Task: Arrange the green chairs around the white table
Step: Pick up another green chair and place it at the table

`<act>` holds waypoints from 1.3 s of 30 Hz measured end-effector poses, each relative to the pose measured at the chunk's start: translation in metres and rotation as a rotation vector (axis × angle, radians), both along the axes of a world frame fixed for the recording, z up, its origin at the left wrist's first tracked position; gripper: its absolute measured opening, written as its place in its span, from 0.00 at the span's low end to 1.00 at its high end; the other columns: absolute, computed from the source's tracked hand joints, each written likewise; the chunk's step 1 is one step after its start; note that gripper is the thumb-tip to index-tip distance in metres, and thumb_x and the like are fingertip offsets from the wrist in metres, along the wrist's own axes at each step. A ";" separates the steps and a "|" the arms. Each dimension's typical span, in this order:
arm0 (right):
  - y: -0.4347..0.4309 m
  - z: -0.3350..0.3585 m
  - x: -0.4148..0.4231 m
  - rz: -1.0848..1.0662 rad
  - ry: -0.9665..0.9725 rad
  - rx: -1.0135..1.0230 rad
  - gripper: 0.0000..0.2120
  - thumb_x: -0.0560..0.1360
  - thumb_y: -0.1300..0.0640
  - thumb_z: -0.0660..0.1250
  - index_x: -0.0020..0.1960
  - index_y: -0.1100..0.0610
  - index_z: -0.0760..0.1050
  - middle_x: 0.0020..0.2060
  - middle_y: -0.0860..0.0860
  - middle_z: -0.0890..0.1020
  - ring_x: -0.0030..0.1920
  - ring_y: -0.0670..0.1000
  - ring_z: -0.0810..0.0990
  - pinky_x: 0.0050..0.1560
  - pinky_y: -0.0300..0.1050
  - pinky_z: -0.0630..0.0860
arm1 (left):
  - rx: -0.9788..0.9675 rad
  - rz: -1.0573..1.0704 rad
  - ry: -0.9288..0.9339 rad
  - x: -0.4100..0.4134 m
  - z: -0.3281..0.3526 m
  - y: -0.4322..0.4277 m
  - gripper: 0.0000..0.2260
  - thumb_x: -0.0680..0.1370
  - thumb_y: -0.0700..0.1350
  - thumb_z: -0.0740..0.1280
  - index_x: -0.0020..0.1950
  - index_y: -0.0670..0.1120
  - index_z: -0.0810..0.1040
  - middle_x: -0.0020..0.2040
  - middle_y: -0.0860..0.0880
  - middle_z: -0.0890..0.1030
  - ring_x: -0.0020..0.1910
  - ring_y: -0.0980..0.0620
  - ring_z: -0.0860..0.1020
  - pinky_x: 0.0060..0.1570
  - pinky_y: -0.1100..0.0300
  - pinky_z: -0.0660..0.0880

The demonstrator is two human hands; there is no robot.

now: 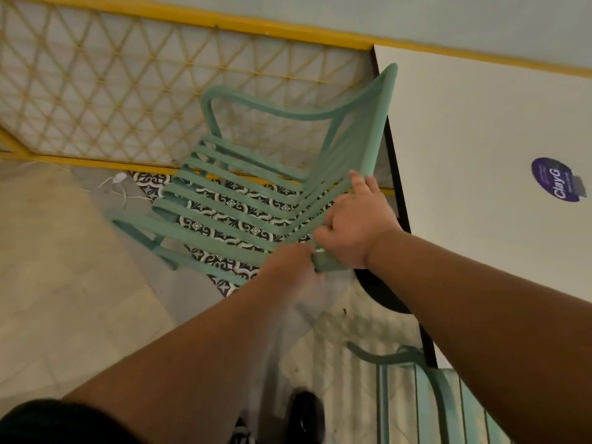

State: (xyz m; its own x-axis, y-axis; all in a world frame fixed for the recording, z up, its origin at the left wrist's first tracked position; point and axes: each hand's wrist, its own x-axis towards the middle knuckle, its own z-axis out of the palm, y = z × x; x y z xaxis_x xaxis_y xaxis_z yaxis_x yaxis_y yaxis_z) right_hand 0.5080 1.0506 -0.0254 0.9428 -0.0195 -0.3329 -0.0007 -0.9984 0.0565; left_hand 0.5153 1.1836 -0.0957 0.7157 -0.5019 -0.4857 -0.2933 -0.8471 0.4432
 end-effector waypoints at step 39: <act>0.049 -0.009 0.004 0.218 -0.146 0.020 0.26 0.66 0.36 0.38 0.27 0.53 0.63 0.23 0.50 0.67 0.29 0.54 0.65 0.46 0.51 0.67 | -0.230 -0.046 0.038 0.004 -0.040 0.072 0.14 0.73 0.44 0.69 0.31 0.52 0.67 0.32 0.53 0.73 0.36 0.47 0.75 0.33 0.60 0.65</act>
